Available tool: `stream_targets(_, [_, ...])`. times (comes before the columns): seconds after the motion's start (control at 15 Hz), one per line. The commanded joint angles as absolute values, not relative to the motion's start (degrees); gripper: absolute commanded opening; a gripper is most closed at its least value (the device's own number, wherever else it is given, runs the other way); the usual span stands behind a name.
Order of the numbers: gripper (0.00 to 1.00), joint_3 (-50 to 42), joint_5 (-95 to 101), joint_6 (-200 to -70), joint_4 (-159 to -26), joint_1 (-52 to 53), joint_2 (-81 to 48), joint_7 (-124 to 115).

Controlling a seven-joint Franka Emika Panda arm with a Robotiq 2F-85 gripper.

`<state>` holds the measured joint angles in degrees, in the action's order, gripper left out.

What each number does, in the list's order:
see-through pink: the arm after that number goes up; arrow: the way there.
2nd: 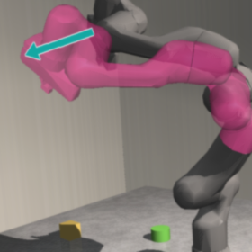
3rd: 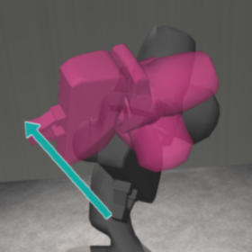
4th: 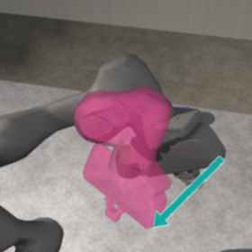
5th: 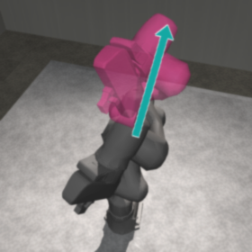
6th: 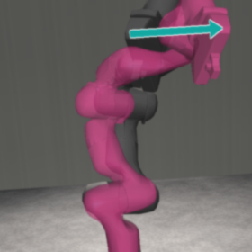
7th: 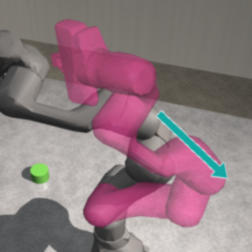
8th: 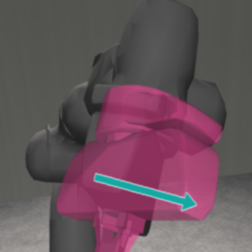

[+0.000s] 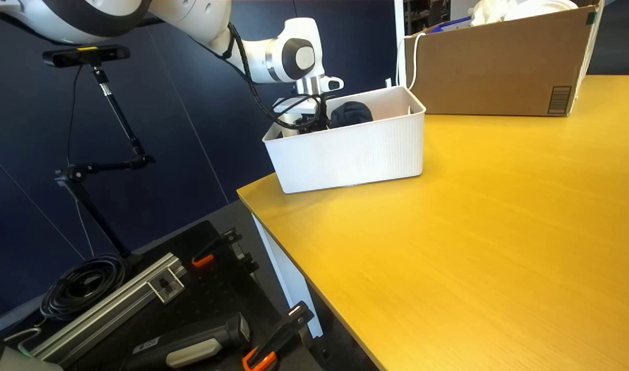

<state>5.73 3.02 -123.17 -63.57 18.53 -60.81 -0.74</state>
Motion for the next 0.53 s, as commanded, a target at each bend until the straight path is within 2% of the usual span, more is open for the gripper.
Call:
stream_targets(0.0, [0.28,5.0,4.1,-123.1,-60.9,19.3,-62.3,-2.2])
stream_targets(0.07, [0.19,4.9,4.1,-123.1,-60.9,19.3,-62.2,-2.3])
stream_targets(0.27, [0.01,4.3,3.7,-122.9,-62.7,19.0,-60.4,-2.7])
stream_targets(0.47, [0.03,2.8,4.0,-121.9,-65.3,18.9,-57.5,-4.9])
